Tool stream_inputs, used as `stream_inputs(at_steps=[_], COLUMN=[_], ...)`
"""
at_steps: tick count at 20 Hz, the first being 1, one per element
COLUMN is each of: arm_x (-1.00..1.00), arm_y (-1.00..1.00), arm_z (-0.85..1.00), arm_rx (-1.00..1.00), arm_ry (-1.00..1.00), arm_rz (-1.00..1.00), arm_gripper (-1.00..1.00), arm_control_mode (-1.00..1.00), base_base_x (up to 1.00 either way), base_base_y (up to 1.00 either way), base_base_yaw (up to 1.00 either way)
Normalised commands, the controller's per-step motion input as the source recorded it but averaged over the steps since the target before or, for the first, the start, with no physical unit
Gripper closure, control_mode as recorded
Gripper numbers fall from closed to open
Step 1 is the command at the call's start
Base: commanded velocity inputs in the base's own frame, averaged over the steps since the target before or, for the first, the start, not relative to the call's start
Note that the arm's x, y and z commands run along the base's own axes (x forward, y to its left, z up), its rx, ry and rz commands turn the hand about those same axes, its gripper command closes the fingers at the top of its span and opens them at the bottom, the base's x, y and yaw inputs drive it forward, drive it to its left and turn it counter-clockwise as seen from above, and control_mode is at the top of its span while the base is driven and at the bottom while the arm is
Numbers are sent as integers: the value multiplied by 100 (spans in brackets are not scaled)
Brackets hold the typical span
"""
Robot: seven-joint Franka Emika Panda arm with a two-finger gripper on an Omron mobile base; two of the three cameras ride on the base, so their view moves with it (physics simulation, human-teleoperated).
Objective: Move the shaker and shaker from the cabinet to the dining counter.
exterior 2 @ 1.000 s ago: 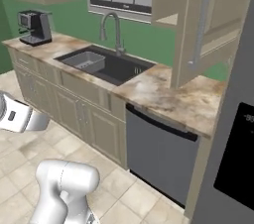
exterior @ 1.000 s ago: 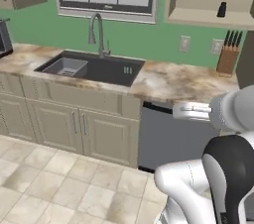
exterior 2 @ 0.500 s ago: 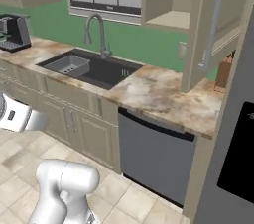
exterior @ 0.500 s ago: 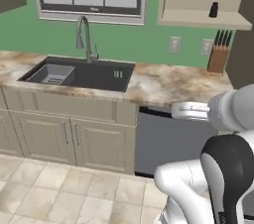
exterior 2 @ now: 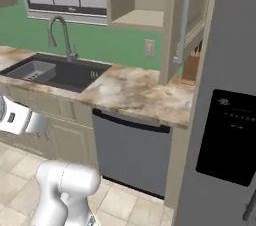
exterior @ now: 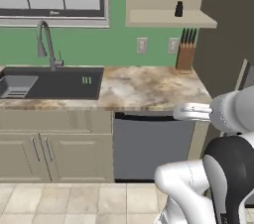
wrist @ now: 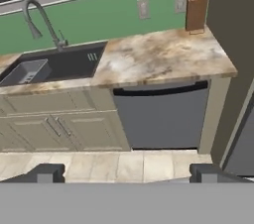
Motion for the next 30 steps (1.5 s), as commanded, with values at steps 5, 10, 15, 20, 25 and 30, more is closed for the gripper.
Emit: stream_inputs(at_steps=[5, 10, 15, 20, 25, 30], arm_x=[0, 0, 0, 0, 0, 0], arm_y=[0, 0, 0, 0, 0, 0], arm_z=[0, 0, 0, 0, 0, 0], arm_rx=[0, 0, 0, 0, 0, 0], arm_ry=[0, 0, 0, 0, 0, 0], arm_rz=[0, 0, 0, 0, 0, 0], arm_gripper=[-100, -100, -100, -100, -100, -100], arm_control_mode=[100, 100, 100, 100, 100, 100], base_base_x=[63, 76, 69, 63, 58, 55], base_base_y=[0, 0, 0, 14, 10, -1], base_base_yaw=[-37, -34, -28, -19, -4, 3])
